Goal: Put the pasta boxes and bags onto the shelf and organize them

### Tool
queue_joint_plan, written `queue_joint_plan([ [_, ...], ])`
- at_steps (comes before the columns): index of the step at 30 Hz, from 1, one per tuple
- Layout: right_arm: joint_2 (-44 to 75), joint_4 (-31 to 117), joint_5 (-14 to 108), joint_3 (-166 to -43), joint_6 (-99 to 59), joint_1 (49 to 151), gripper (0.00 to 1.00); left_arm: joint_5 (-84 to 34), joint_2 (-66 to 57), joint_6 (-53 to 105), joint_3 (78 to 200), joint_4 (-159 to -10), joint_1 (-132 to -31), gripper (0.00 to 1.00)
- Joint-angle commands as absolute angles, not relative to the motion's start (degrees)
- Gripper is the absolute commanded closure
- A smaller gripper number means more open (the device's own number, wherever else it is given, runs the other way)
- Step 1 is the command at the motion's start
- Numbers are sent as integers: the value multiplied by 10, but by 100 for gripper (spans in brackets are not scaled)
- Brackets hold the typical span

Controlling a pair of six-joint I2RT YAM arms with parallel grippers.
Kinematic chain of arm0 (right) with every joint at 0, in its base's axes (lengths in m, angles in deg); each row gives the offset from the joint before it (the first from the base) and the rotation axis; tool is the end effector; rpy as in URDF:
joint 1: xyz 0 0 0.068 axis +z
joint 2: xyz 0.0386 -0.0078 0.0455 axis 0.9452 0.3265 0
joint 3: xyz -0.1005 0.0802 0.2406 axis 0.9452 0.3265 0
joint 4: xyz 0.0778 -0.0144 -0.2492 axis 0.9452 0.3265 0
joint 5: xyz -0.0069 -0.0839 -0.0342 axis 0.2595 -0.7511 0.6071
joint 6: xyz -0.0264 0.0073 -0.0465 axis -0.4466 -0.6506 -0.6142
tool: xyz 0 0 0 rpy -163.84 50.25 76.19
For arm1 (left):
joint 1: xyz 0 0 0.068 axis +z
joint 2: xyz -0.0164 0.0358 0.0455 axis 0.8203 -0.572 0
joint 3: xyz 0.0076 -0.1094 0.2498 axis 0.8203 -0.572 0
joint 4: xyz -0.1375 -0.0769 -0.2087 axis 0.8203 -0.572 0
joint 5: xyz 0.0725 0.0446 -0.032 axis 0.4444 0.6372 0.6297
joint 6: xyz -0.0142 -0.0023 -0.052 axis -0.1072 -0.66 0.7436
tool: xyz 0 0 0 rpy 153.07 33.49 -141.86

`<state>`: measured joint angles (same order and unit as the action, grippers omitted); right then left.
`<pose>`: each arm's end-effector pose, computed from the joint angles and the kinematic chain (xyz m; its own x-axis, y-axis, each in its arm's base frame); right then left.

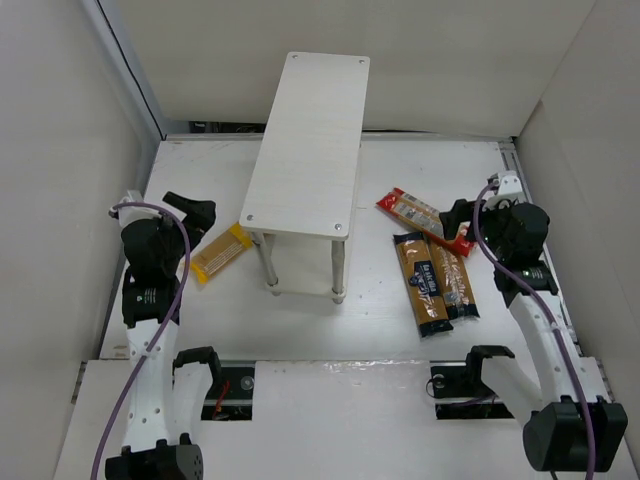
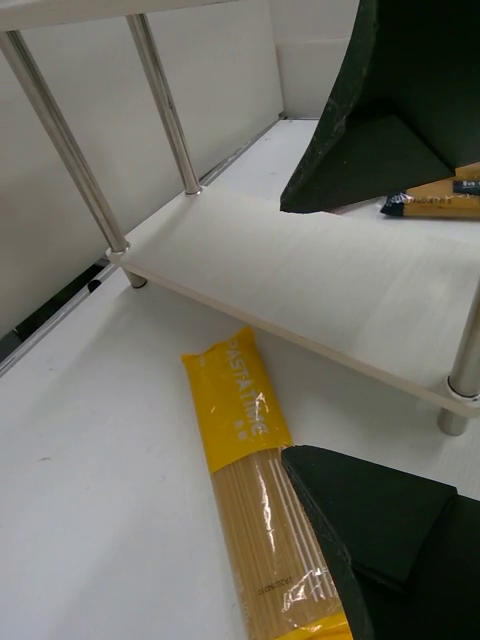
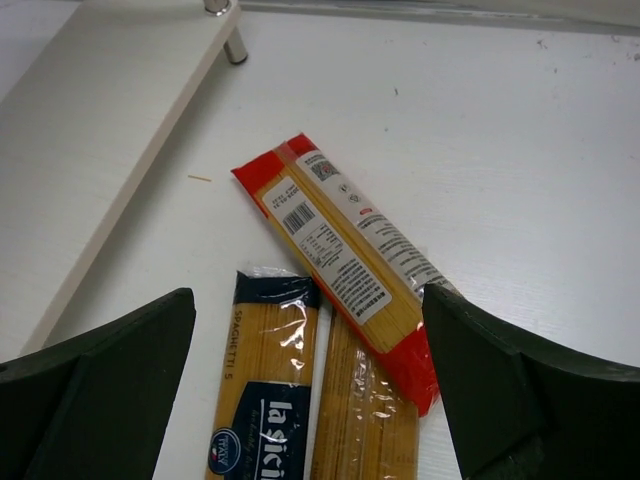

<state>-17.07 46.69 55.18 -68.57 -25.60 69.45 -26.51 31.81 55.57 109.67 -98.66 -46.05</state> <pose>0.2023 0.0045 0.3059 -0.2408 0.0244 -0.9703 -0.2349 0.9685 0.0826 0.1635 0.0200 0.3403 -0.1119 -0.6706 -0.7333 -0.0848 0.7417 -0.6653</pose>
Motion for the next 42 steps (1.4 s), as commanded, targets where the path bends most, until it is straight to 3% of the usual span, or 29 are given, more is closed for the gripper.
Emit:
queue_joint_plan([
  [1,-138,458,563,-716,-274,692,0,-265,314,553,1099,-936,-461,0],
  [8,5,519,588,-806,-358,692,0,-302,251,542,1093,-899,-461,0],
  [16,229,638,602,-958,-471,692,0,-252,231,531,1073,-863,-461,0],
  [25,359,668,527,-1027,-511,687,0,-222,180,514,1079,-863,-461,0],
  [32,404,704,753,-1032,-588,646,0,-217,167,503,1074,-847,-461,0],
  [39,417,724,760,-1026,-608,646,19,-211,148,503,1074,-841,-461,0],
  [41,437,740,741,-1039,-602,653,36,-211,143,503,1079,-836,-461,0],
  [42,443,740,728,-1039,-594,653,51,-211,143,503,1079,-836,-461,0],
])
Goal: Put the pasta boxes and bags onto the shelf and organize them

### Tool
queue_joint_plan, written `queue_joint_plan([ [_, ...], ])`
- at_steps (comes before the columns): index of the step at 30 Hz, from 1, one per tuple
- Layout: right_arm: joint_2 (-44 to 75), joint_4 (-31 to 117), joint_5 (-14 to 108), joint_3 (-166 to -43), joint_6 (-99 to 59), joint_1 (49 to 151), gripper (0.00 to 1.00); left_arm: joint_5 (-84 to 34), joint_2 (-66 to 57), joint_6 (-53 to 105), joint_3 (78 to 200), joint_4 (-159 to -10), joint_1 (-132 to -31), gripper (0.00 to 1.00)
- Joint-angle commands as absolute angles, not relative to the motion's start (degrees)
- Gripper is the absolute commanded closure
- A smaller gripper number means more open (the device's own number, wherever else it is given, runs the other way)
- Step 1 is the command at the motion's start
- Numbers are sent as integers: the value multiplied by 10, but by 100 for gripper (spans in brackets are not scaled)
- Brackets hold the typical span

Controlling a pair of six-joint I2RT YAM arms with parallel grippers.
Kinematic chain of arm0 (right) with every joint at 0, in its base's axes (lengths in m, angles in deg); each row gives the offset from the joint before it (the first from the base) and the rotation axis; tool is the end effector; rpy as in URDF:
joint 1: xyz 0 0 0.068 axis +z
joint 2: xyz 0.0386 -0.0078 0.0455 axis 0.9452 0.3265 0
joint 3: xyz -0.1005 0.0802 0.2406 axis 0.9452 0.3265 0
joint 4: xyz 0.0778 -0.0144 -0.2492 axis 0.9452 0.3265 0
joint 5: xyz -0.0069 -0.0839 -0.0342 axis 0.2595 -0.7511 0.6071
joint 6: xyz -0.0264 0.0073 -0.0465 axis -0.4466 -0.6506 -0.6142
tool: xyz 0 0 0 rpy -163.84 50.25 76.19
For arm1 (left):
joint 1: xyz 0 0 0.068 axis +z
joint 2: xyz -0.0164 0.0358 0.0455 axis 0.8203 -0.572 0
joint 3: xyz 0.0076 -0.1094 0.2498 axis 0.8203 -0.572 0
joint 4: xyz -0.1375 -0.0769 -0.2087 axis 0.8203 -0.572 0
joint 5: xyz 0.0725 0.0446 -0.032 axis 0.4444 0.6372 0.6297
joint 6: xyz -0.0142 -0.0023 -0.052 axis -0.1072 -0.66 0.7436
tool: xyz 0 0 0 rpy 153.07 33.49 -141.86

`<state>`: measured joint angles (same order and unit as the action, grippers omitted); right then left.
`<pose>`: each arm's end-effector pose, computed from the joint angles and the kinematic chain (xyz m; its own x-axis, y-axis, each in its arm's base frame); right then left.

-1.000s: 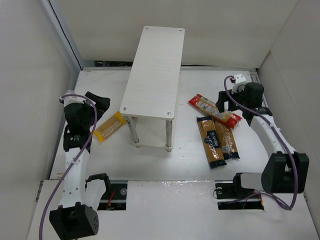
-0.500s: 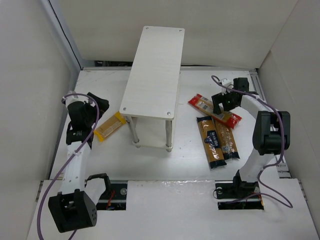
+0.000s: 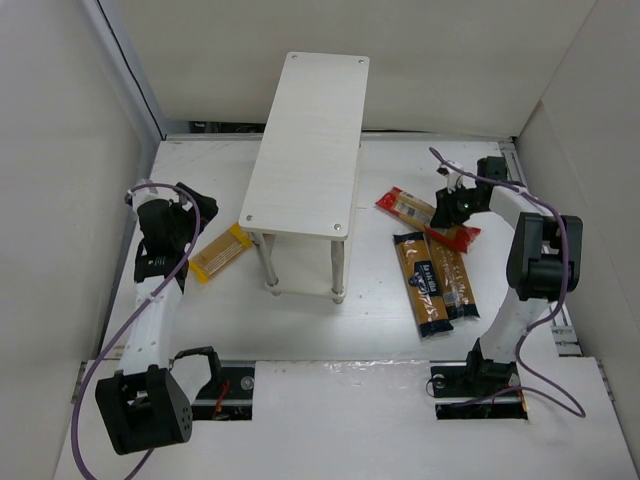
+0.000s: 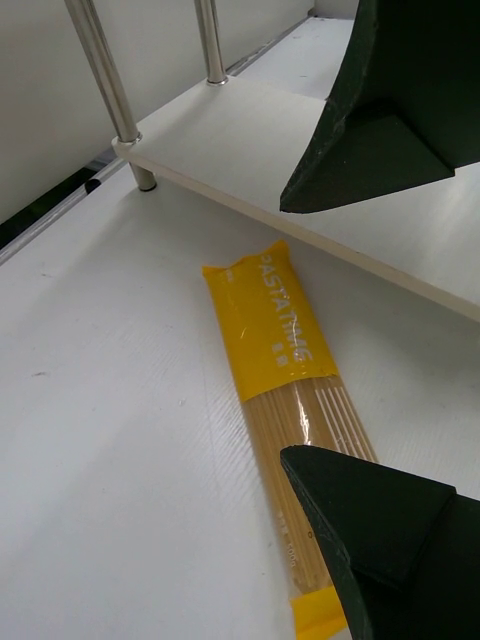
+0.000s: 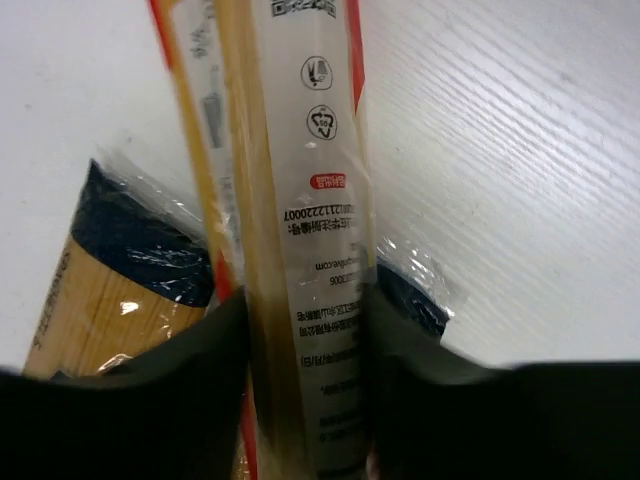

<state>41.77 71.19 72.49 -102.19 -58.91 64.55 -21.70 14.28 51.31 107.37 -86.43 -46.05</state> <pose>0.3814 -0.0231 0.1834 -0.6717 -0.3743 -0.6393 -0.6007 0.7803 0.1743 0.2306 0.0337 0.2936 -0.1698 -0.6283 -0.7592 -0.2211 0.7750 -0.5920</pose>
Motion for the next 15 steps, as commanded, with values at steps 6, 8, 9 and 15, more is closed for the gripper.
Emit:
queue_joint_plan([
  [6,411,698,699,-1033,-546,658,100,-199,143,503,1085,-847,-461,0],
  [8,381,676,721,-1033,-541,658,100,-199,148,503,1085,-847,-461,0],
  [9,345,643,744,-1019,-532,664,100,-199,155,508,1085,-847,-461,0],
  [15,248,571,850,-1013,-502,702,100,-228,173,509,1073,-841,-461,0],
])
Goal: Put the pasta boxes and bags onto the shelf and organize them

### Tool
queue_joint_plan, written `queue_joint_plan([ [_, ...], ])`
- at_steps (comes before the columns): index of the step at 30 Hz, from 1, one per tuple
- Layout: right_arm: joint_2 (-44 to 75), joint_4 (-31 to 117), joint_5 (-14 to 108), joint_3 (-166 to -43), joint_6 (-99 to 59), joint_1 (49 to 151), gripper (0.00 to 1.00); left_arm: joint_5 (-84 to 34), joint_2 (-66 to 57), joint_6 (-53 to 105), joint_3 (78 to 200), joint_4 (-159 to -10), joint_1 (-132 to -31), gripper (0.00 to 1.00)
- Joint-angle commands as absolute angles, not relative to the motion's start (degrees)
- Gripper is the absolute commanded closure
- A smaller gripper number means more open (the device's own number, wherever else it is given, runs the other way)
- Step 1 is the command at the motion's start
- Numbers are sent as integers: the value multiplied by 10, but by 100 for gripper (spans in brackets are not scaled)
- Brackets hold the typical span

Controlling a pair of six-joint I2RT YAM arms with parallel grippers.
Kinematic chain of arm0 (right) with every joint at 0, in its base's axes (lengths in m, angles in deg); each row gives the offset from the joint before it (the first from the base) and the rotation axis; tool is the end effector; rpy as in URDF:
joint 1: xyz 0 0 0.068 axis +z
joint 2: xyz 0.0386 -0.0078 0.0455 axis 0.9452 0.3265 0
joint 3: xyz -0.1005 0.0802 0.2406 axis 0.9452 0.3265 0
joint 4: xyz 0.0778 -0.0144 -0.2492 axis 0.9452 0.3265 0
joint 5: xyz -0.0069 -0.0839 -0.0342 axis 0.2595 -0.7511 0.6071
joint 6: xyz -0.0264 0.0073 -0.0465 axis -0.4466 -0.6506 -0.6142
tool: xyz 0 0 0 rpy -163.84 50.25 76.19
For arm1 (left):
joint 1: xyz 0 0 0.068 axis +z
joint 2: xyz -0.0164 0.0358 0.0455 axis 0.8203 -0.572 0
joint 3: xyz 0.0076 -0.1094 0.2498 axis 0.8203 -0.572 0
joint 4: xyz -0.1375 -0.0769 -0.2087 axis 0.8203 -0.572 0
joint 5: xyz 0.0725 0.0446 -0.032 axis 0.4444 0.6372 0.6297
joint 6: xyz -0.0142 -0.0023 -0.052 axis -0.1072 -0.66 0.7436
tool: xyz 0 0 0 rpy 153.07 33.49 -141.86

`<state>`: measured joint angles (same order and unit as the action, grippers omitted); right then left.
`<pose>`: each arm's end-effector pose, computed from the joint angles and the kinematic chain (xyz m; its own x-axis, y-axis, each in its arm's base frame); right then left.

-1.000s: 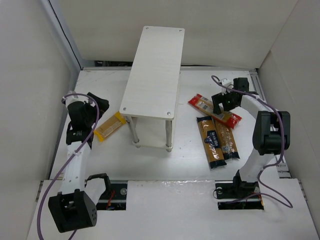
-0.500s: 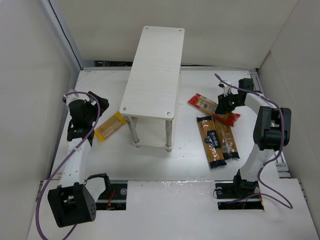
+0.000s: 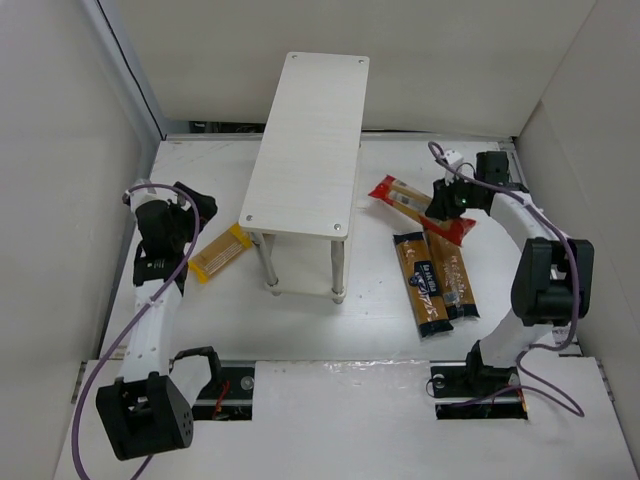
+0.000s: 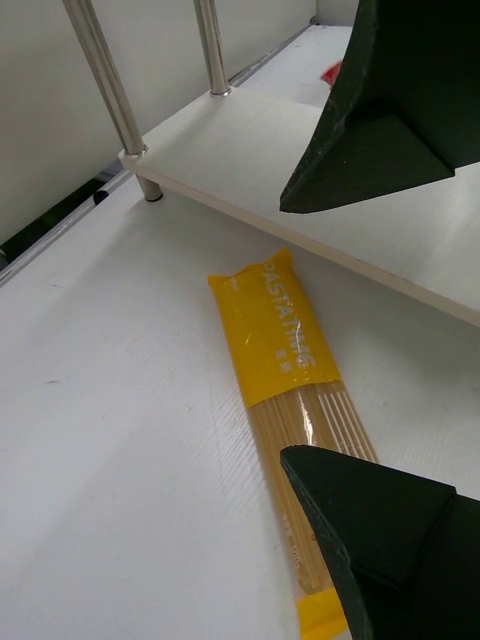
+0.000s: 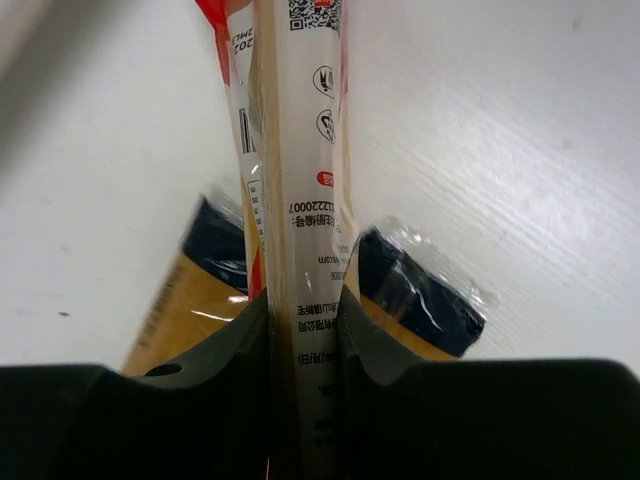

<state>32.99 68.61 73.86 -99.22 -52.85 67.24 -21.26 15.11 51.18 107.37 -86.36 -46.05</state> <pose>0.3634 -0.0033 0.2250 -0.6143 -0.3246 -0.7192 -0.6036 0.7804 0.1632 0.2280 0.0336 0.2968 -0.1541 -0.6244 -0.7658 -0.2175 0.7775 -0.5901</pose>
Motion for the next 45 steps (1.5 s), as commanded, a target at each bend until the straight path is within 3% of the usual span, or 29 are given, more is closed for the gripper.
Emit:
queue_joint_plan([
  [1,233,545,860,-1013,-483,708,100,-233,180,509,1073,-841,-461,0],
  [8,250,498,959,-1051,-442,777,100,-278,185,503,1062,-823,-461,0],
  [18,375,498,961,-1133,-453,955,100,-331,96,446,1094,-798,-461,0],
  [19,383,498,956,-1133,-460,962,94,-347,84,426,1119,-809,-461,0],
  [21,398,498,955,-1141,-460,974,73,-347,58,393,1149,-832,-461,0],
  [22,411,498,955,-1148,-460,974,41,-347,37,381,1176,-850,-461,0],
  [25,417,498,955,-1142,-460,974,0,-365,12,329,1190,-836,-461,0],
  [33,353,498,929,-1056,-450,894,0,-384,-65,272,1222,-870,-455,0],
  [45,257,498,937,-950,-456,764,0,-485,-71,295,1053,-762,-403,0],
])
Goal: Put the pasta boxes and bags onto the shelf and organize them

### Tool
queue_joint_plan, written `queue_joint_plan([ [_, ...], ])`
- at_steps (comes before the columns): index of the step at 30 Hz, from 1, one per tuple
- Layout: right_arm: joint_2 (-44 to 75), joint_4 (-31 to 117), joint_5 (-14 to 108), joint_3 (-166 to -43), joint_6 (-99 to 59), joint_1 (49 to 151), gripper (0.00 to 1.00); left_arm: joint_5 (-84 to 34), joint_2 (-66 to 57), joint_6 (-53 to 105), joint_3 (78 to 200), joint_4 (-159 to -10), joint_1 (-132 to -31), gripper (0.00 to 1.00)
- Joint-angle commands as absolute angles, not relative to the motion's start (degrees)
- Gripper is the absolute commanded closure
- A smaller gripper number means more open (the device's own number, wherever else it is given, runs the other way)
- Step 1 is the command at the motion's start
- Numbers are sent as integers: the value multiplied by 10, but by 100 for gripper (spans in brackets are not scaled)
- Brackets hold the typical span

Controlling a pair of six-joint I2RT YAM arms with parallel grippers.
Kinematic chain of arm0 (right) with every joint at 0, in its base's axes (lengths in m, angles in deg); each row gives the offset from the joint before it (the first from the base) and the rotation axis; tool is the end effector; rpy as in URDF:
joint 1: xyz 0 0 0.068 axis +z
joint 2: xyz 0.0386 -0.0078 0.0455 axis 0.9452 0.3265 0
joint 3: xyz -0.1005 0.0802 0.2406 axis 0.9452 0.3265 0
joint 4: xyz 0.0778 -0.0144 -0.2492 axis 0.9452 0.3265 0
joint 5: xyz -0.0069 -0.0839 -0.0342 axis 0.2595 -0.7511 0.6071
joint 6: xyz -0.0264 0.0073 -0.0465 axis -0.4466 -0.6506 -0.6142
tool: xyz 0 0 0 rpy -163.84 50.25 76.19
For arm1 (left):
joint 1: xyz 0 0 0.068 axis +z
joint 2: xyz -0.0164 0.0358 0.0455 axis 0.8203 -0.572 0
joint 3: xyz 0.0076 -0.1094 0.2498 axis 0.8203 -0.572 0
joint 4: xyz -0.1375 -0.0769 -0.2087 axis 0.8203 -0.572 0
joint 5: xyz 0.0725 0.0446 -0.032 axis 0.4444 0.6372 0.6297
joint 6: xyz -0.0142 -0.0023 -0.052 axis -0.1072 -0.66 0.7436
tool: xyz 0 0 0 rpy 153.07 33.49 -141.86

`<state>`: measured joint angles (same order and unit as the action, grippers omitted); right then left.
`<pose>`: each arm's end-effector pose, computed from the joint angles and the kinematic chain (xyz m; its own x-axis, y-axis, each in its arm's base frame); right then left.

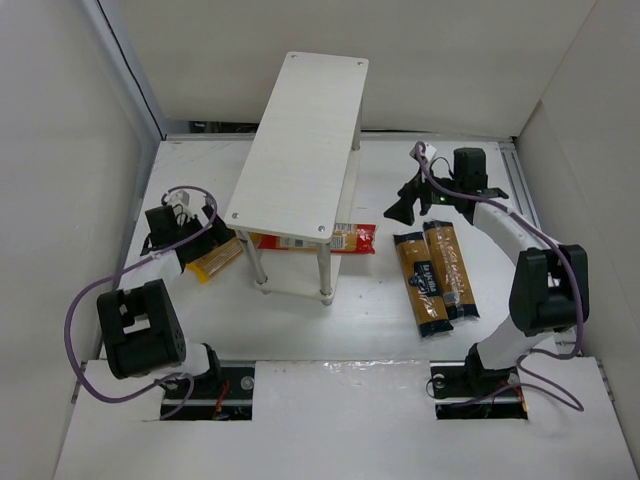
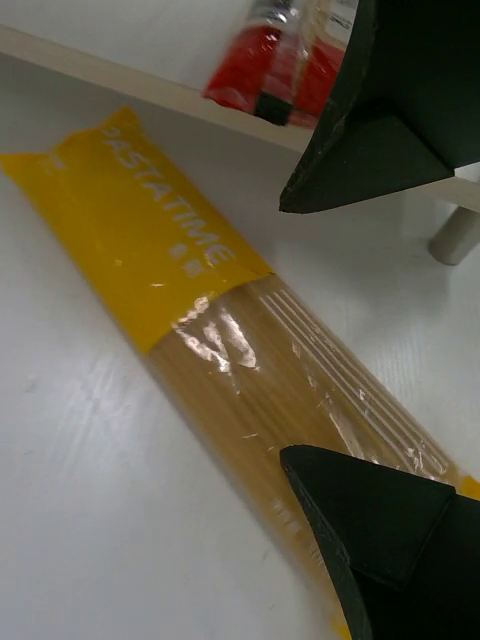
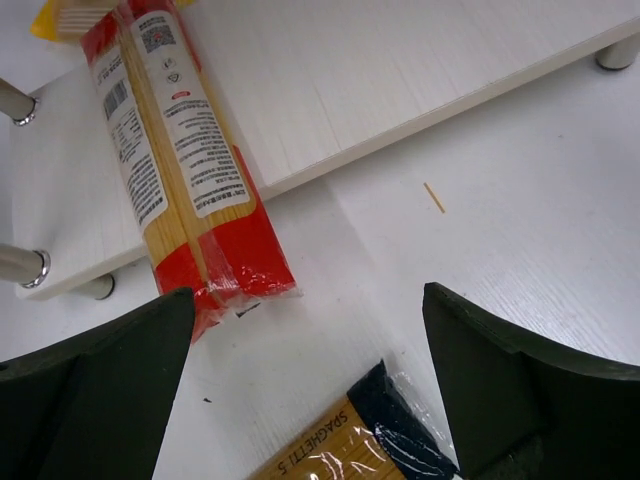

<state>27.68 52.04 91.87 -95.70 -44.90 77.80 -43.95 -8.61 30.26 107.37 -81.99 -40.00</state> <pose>0.3520 0.0708 0.2628 -0.3425 -0.2330 -0.9101 -0.8546 0.4798 0.1988 0.2825 0.0594 0.2055 -0.5582 -0.3975 -0.7283 -0.0182 0.8834 -0.4682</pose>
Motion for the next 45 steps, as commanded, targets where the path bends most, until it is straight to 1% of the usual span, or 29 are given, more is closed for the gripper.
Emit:
queue_joint_plan([
  [1,257,498,942,-944,-456,764,0,-479,-83,295,1048,-762,-403,0],
  [7,274,498,988,-938,-463,755,0,-414,-156,289,1094,-803,-403,0],
  [10,280,498,997,-950,-469,755,0,-344,-163,294,1108,-826,-414,0],
  [12,285,498,997,-950,-474,755,0,-301,-135,299,1114,-840,-431,0],
  [13,285,498,997,-950,-479,755,0,-260,-125,292,1125,-850,-450,0],
  [16,296,508,1002,-950,-492,755,0,-223,-73,242,1150,-874,-474,0],
  [18,304,525,1007,-956,-503,755,0,-246,-48,178,1155,-874,-474,0],
  [19,315,543,1007,-965,-517,760,0,-267,-27,145,1148,-850,-474,1],
  [20,320,549,1007,-972,-517,760,0,-325,-22,113,1130,-837,-474,4],
  [22,341,549,1014,-977,-525,760,0,-383,-22,24,1129,-845,-479,15],
  [23,350,554,1014,-988,-525,760,0,-385,-28,16,1129,-845,-479,17],
  [24,359,564,1023,-995,-531,760,0,-385,-34,8,1138,-859,-479,22],
  [25,369,580,1028,-1006,-540,760,0,-390,-39,2,1138,-859,-479,22],
  [26,386,613,1028,-1029,-563,760,0,-390,-48,-5,1138,-854,-474,22],
  [28,392,625,1028,-1038,-577,760,0,-412,-58,-5,1133,-846,-474,22],
  [29,400,625,1028,-1044,-577,760,0,-421,-69,-15,1133,-835,-474,16],
  [30,407,625,1028,-1044,-577,760,0,-402,-75,-9,1133,-835,-474,9],
  [32,415,625,1023,-1050,-577,760,0,-385,-89,26,1133,-835,-474,0],
  [34,422,625,1023,-1050,-582,754,0,-396,-110,31,1141,-844,-485,0],
  [37,444,625,1028,-1050,-576,742,0,-345,-148,61,1142,-837,-505,0],
  [39,453,625,1045,-1050,-576,737,0,-327,-187,61,1166,-866,-511,0],
  [40,453,631,1045,-1050,-583,737,0,-301,-229,61,1193,-890,-512,0],
  [43,458,631,1059,-1050,-589,731,0,-301,-279,61,1210,-903,-517,0],
  [45,458,636,1059,-1050,-596,731,0,-311,-279,61,1210,-898,-522,0],
])
